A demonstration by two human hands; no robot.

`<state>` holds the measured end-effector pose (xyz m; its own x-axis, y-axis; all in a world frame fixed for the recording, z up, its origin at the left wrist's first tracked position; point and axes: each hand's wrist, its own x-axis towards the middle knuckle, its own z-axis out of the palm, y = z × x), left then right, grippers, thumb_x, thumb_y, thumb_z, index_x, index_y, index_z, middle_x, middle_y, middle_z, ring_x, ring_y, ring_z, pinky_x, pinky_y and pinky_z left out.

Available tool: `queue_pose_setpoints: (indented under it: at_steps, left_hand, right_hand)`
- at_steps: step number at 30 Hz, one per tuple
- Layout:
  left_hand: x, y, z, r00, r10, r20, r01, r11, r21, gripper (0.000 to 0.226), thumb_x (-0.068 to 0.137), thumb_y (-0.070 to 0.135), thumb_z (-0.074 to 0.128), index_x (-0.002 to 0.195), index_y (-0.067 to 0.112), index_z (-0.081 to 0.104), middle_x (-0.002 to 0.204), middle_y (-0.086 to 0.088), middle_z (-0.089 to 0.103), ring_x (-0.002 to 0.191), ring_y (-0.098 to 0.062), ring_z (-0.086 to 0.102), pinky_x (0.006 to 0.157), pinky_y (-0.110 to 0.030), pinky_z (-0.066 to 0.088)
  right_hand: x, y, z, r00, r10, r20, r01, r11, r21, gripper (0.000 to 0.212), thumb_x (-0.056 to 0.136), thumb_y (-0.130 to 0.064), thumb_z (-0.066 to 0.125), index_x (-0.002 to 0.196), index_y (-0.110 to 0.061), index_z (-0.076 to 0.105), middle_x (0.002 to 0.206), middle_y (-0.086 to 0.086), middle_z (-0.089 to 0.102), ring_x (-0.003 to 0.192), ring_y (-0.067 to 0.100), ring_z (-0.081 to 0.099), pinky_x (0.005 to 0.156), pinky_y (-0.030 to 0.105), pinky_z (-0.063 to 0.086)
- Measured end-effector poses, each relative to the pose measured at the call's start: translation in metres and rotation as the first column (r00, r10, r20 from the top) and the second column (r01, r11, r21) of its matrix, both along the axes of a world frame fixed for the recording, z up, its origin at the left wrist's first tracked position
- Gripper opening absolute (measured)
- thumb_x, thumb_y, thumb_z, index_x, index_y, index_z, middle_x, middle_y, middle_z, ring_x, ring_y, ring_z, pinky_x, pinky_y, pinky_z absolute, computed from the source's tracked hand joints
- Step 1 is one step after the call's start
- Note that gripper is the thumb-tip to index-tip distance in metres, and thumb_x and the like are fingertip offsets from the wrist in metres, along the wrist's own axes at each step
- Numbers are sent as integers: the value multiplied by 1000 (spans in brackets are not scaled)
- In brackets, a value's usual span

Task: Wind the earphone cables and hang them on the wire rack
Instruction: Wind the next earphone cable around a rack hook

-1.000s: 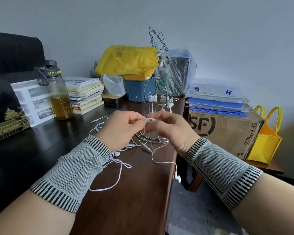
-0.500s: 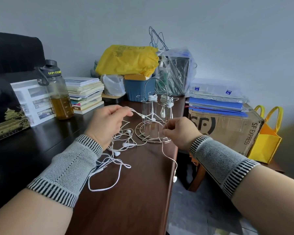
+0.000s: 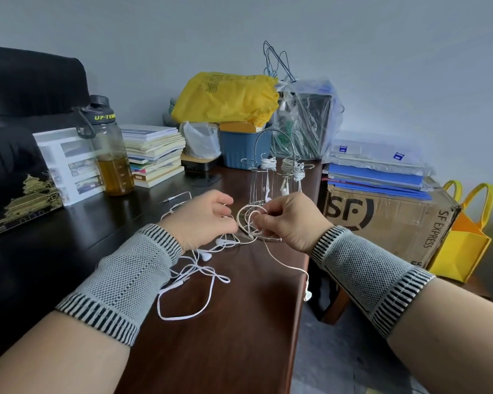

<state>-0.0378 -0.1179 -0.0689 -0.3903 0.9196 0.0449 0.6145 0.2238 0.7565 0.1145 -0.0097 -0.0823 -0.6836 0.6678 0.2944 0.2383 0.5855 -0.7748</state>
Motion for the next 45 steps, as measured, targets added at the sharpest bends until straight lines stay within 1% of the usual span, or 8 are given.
queue_pose_setpoints:
  at_steps: [5, 10, 14, 19, 23, 29, 37, 45]
  left_hand:
    - [9, 0, 0, 961, -51, -271, 76, 993, 85, 54, 80, 24, 70, 129, 34, 50, 121, 21, 59, 102, -2, 56, 88, -17, 34]
    - [16, 6, -16, 978, -175, -117, 186, 978, 91, 59, 56, 52, 66, 111, 30, 63, 94, 13, 74, 95, -4, 68, 94, -33, 50]
    - [14, 13, -24, 994, -15, -104, 34, 983, 182, 9, 83, 35, 65, 82, 27, 67, 55, 18, 59, 53, 0, 51, 60, -33, 44]
    - [12, 11, -22, 993, 75, 92, -97, 958, 268, 19, 92, 22, 56, 80, 13, 68, 99, -26, 67, 91, -41, 63, 85, -56, 53]
    - [16, 14, -25, 974, 80, 214, -144, 942, 302, 22, 96, 13, 51, 77, 11, 62, 83, -13, 71, 83, -32, 61, 80, -48, 53]
    - [18, 20, -29, 938, 58, 342, -180, 924, 338, 18, 96, 15, 52, 81, 9, 62, 54, 7, 60, 68, -15, 65, 78, -40, 55]
    - [20, 27, -19, 924, 14, 381, -175, 904, 390, 23, 99, 15, 48, 84, 11, 65, 50, 8, 41, 48, -11, 39, 55, -30, 40]
    - [30, 35, 13, 911, -61, 407, -119, 908, 402, 22, 101, 18, 47, 88, 14, 64, 48, 13, 30, 44, -5, 23, 42, -20, 18]
  right_hand:
    - [-2, 1, -3, 1000, 9, -19, -10, 999, -47, 21, 83, -21, 72, 66, -8, 71, 64, 19, 67, 56, 20, 57, 68, 46, 56]
    - [-1, 3, -3, 996, -23, -85, 9, 987, -162, 19, 80, -19, 75, 64, -10, 72, 66, 20, 69, 60, 26, 61, 70, 49, 57]
    - [1, 0, -3, 990, 43, -137, -82, 954, -287, 14, 82, -11, 74, 73, 0, 72, 71, 31, 64, 64, 28, 58, 70, 41, 54]
    - [7, 11, 1, 912, -232, -338, 62, 892, -447, 25, 85, -21, 70, 77, 3, 68, 62, 12, 64, 54, 22, 58, 62, 39, 55]
    - [9, 31, 1, 827, -488, -278, 394, 857, -333, 22, 79, -29, 63, 69, -9, 63, 58, 4, 62, 56, 24, 61, 68, 49, 58]
    - [-8, 29, 24, 834, -440, -332, 17, 623, -782, 37, 92, -35, 59, 69, -6, 56, 53, 5, 48, 46, 14, 43, 48, 23, 42]
    - [-24, 39, 45, 798, -477, -368, -120, 474, -873, 25, 99, -10, 42, 77, -5, 53, 53, 3, 53, 45, 10, 47, 42, 18, 45]
    - [-20, 61, 49, 764, -511, -394, -121, 486, -866, 24, 99, -8, 44, 78, -4, 55, 48, 3, 56, 35, 8, 50, 42, 17, 48]
